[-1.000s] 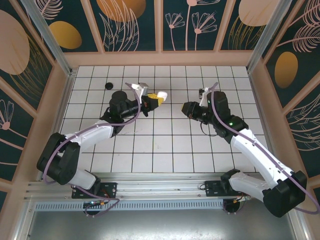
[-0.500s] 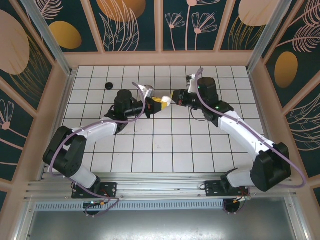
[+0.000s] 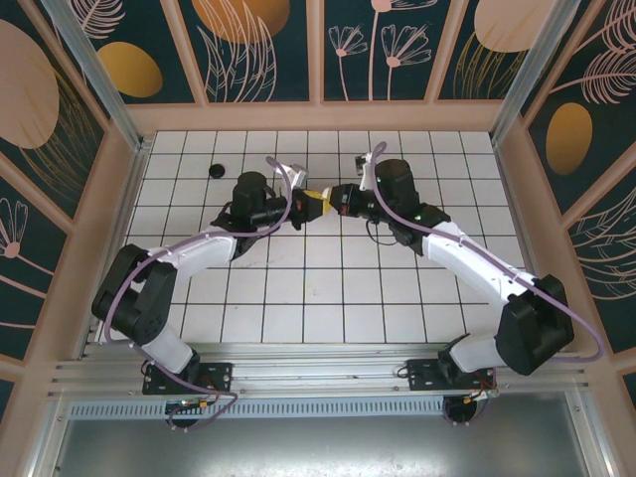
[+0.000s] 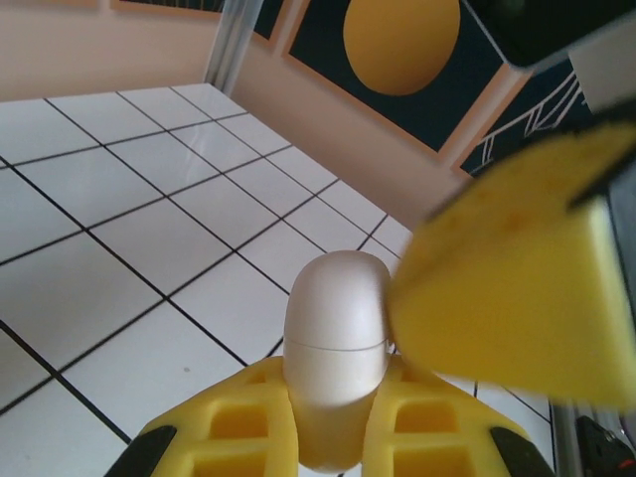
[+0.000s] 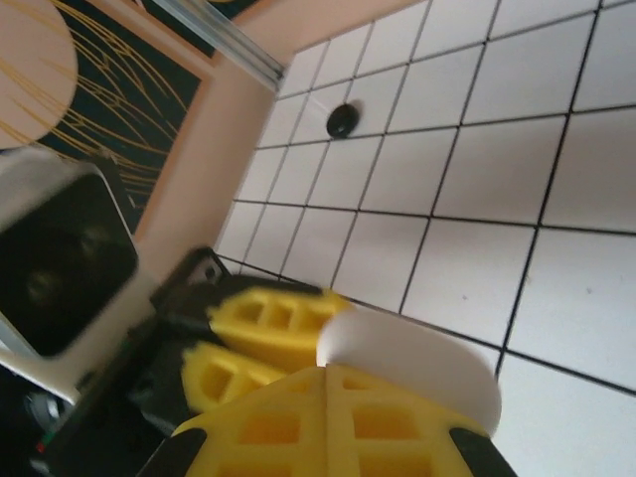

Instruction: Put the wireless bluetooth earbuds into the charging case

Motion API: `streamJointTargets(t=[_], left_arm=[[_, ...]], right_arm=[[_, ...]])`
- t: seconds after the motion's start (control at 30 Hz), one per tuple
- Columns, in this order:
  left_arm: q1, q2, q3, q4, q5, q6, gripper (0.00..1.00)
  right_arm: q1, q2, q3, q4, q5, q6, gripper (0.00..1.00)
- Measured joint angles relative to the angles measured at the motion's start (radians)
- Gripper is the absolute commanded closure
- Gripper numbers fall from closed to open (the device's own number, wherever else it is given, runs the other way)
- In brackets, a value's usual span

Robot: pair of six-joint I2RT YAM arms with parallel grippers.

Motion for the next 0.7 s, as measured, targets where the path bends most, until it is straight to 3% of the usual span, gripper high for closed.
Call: streamJointTargets(t=[0.1, 0.23, 0.43, 0.7], left_arm=[[0.026, 0.032, 0.025, -0.002, -0.018, -0.024, 1.0], [0.101, 0.097, 0.033, -0.015, -0.069, -0.051, 1.0], [0.199, 0.26, 0.095, -0.129, -0.132, -0.101, 1.0], [0.208, 0.427, 0.28, -0.28, -0.215, -0.103, 0.97]], right_arm=[[-0.04, -0.048, -0.023, -0.045, 0.061, -0.004, 0.85], [-0.142, -0.129, -0.082, -0.076, 0.16, -0.032, 0.62], [-0.255, -0.159, -0.18, -0.079, 0.305, -0.112, 0.46], [-0.43, -0.186, -0.371, -0.006, 0.416, -0.164, 0.13]])
